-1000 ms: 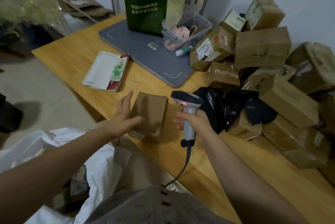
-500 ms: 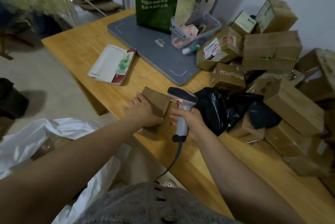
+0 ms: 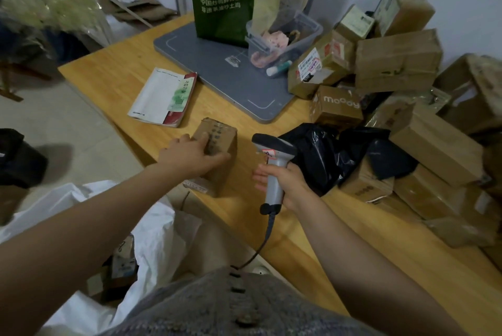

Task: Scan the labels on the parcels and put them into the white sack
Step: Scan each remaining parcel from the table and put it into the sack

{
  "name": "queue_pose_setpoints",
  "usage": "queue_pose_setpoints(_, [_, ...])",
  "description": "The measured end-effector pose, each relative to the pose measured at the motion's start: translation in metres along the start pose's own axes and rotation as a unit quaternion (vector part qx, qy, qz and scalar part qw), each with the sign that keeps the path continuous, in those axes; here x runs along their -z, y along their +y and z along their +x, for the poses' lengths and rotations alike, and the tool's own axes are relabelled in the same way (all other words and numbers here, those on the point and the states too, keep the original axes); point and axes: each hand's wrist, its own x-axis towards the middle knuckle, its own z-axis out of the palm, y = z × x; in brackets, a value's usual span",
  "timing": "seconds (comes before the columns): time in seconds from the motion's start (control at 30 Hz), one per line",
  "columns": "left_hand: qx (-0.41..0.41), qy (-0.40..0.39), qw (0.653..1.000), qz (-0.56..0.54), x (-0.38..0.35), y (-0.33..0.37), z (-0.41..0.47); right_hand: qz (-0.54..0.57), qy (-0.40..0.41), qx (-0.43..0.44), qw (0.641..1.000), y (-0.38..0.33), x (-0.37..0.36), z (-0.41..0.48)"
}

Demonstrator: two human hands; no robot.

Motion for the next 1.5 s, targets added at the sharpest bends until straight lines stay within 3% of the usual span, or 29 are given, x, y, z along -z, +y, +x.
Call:
queue_pose_setpoints(0.07, [0.027, -0.004, 0.995, 0.094, -0.005, 0.01, -0.001, -0.013, -0.009, 0.0, 1.0, 0.0, -0.002, -0.002])
queue_pose_setpoints(0.13, [0.032, -0.002, 0.996, 0.088, -0.002, 0.008, -0.001, -0.019, -0.023, 0.004, 1.0, -0.001, -0.002, -0.004])
queue_pose_setpoints(0.2, [0.051, -0.031, 0.992, -0.113, 0.007, -0.005, 0.003, -0.017, -0.035, 0.008, 0.999, -0.003, 0.001, -0.006])
queue_pose_setpoints(0.27, [0.092, -0.099, 0.905, -0.403, 0.014, -0.02, 0.003, -0.01, -0.037, 0.016, 0.999, -0.005, 0.003, -0.006])
queue_pose_setpoints(0.3, [0.097, -0.124, 0.861, -0.483, 0.014, -0.028, 0.001, -0.004, -0.034, 0.02, 0.999, -0.005, 0.003, -0.006])
queue_pose_setpoints(0.33, [0.089, -0.131, 0.84, -0.518, 0.012, -0.035, -0.001, 0.002, -0.031, 0.022, 0.999, -0.006, 0.002, -0.007])
queue_pose_setpoints(0.37, [0.067, -0.125, 0.837, -0.528, 0.007, -0.041, -0.002, 0.009, -0.027, 0.024, 0.999, -0.006, 0.001, -0.007])
queue_pose_setpoints(0.43, [-0.011, -0.068, 0.864, -0.499, -0.004, -0.047, -0.004, 0.028, -0.021, 0.024, 0.999, -0.005, -0.002, -0.007])
queue_pose_setpoints(0.57, [-0.198, 0.085, 0.914, -0.344, -0.02, -0.053, -0.008, 0.112, -0.003, 0.013, 0.994, -0.004, -0.005, -0.006])
queue_pose_setpoints(0.67, [-0.244, 0.138, 0.935, -0.217, -0.029, -0.054, -0.014, 0.11, 0.013, 0.01, 0.994, -0.006, -0.009, -0.004])
queue_pose_setpoints(0.77, [-0.226, 0.138, 0.951, -0.16, -0.034, -0.051, -0.017, 0.065, 0.025, 0.025, 0.997, 0.001, -0.013, -0.003])
queue_pose_setpoints(0.83, [-0.212, 0.049, 0.935, -0.28, -0.034, -0.048, -0.019, 0.045, 0.043, 0.05, 0.997, 0.006, -0.011, -0.002])
queue_pose_setpoints(0.87, [-0.187, -0.009, 0.911, -0.366, -0.034, -0.046, -0.022, 0.036, 0.049, 0.06, 0.996, 0.008, -0.009, -0.002])
queue_pose_setpoints(0.93, [-0.104, -0.093, 0.829, -0.542, -0.034, -0.039, -0.03, 0.03, 0.05, 0.062, 0.996, 0.011, -0.005, -0.002])
queue_pose_setpoints(1.0, [-0.008, -0.088, 0.763, -0.64, -0.036, -0.03, -0.034, 0.033, 0.045, 0.051, 0.997, 0.013, -0.002, -0.003])
queue_pose_setpoints(1.07, [0.038, -0.052, 0.78, -0.622, -0.035, -0.023, -0.039, 0.057, -0.008, 0.06, 0.997, 0.015, -0.004, -0.006])
queue_pose_setpoints(1.13, [0.048, -0.046, 0.831, -0.553, -0.03, -0.016, -0.04, 0.086, -0.088, 0.086, 0.989, 0.017, -0.01, -0.01])
queue_pose_setpoints(1.23, [0.097, -0.096, 0.864, -0.485, -0.023, -0.012, -0.038, 0.082, -0.115, 0.112, 0.984, 0.015, -0.02, -0.013])
queue_pose_setpoints(1.37, [0.11, -0.164, 0.85, -0.488, -0.019, -0.027, -0.039, 0.094, -0.129, 0.094, 0.983, 0.008, -0.029, -0.016])
queue_pose_setpoints(1.5, [0.06, -0.092, 0.813, -0.572, -0.012, -0.042, -0.034, 0.047, -0.074, 0.089, 0.992, -0.001, -0.035, -0.019])
